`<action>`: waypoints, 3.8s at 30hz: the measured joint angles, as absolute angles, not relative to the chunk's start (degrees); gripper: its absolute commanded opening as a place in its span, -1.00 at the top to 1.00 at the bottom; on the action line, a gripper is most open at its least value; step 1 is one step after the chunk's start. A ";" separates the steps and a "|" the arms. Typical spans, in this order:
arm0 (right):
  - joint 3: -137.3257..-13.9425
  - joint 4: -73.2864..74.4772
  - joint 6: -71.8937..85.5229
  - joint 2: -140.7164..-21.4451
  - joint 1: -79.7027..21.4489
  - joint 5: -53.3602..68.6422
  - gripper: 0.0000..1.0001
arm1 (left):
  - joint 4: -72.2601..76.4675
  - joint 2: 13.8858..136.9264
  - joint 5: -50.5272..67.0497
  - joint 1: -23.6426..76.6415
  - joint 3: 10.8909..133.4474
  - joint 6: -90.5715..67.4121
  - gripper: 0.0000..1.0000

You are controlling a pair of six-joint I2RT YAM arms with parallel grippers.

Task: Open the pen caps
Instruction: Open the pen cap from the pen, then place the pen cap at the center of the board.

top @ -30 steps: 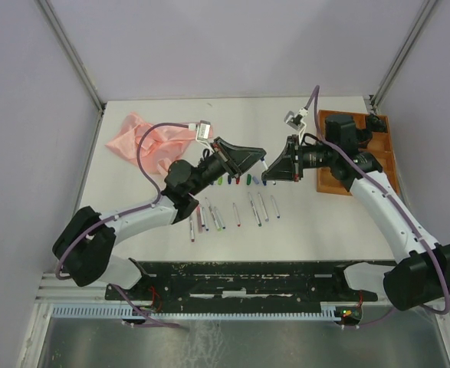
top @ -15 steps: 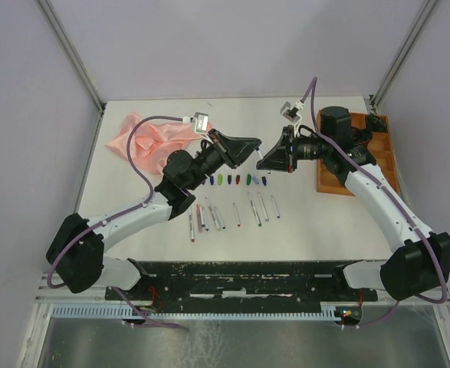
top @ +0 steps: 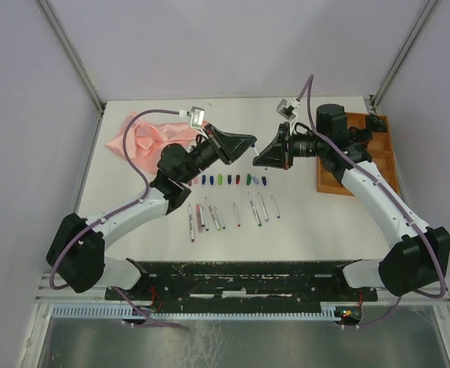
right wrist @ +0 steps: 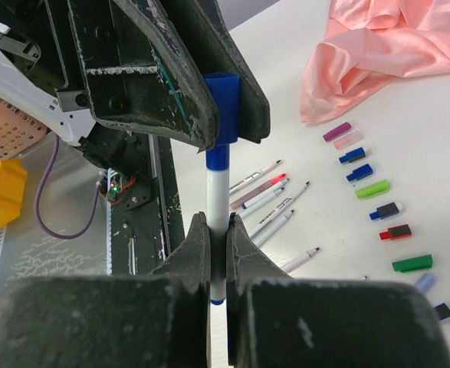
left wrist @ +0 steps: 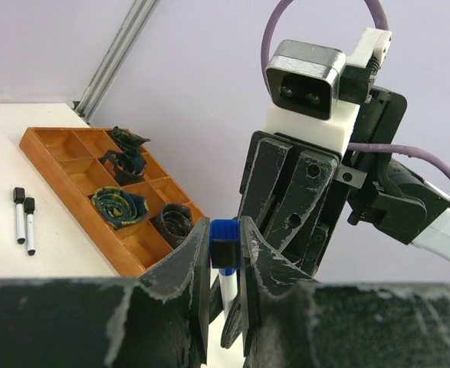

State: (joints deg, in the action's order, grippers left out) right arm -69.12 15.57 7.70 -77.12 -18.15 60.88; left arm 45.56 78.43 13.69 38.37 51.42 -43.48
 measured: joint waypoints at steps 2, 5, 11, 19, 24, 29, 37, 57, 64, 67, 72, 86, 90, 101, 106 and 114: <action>-69.30 15.35 7.53 -77.43 -18.28 60.80 1.00 | 45.87 78.65 15.42 37.50 51.64 -43.53 0.94; -69.60 14.79 7.38 -78.00 -18.39 60.73 1.00 | 46.00 78.96 17.76 36.18 51.92 -43.55 0.94; -69.95 12.21 7.66 -79.26 -18.81 60.71 1.00 | 45.78 78.98 20.86 33.69 52.42 -43.66 0.94; -68.51 18.87 8.67 -79.83 -17.82 62.57 1.00 | 50.39 78.85 4.78 26.46 56.73 -44.99 0.94; -67.83 24.99 8.56 -80.49 -17.50 62.98 1.00 | 56.21 75.99 -7.62 22.26 58.89 -45.54 0.94; -68.03 29.47 5.06 -80.05 -16.45 61.98 1.00 | 57.10 73.38 -9.04 23.20 58.13 -45.54 0.94; -68.01 31.18 0.82 -73.89 -8.47 56.23 1.00 | 51.88 69.91 -4.75 24.08 48.05 -47.88 0.94; -66.61 29.82 1.93 -69.28 0.14 41.19 1.00 | -0.78 101.47 -22.90 50.83 74.78 -47.97 0.94; -66.59 29.12 2.94 -68.27 1.39 39.18 1.00 | -14.90 116.53 -27.99 54.96 93.43 -45.19 0.94; -66.28 28.91 3.22 -67.94 1.76 38.57 1.00 | -19.05 122.08 -28.25 55.75 98.80 -44.38 0.94; -66.06 28.71 3.42 -67.68 2.15 38.11 1.00 | -24.03 128.66 -28.38 55.83 104.97 -43.29 0.94; -65.93 27.83 3.84 -67.44 3.09 37.34 1.00 | -28.86 137.21 -30.02 55.64 114.02 -41.06 0.89; -65.80 27.83 4.08 -67.44 3.16 37.36 1.00 | -30.15 138.85 -30.04 55.57 114.72 -41.06 0.86; -65.76 27.81 4.45 -67.44 3.51 37.41 1.00 | -31.27 139.15 -30.41 55.22 115.35 -41.06 0.41; -65.73 27.79 4.71 -67.44 3.62 37.45 1.00 | -31.44 139.15 -30.41 55.07 115.44 -41.06 0.37; -65.73 27.62 4.82 -67.44 3.92 37.52 1.00 | -31.44 139.15 -29.87 54.72 115.59 -41.08 0.33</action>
State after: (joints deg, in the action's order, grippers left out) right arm -65.73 27.62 4.82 -67.44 3.92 37.52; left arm -31.44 139.15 -29.87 54.72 115.59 -41.08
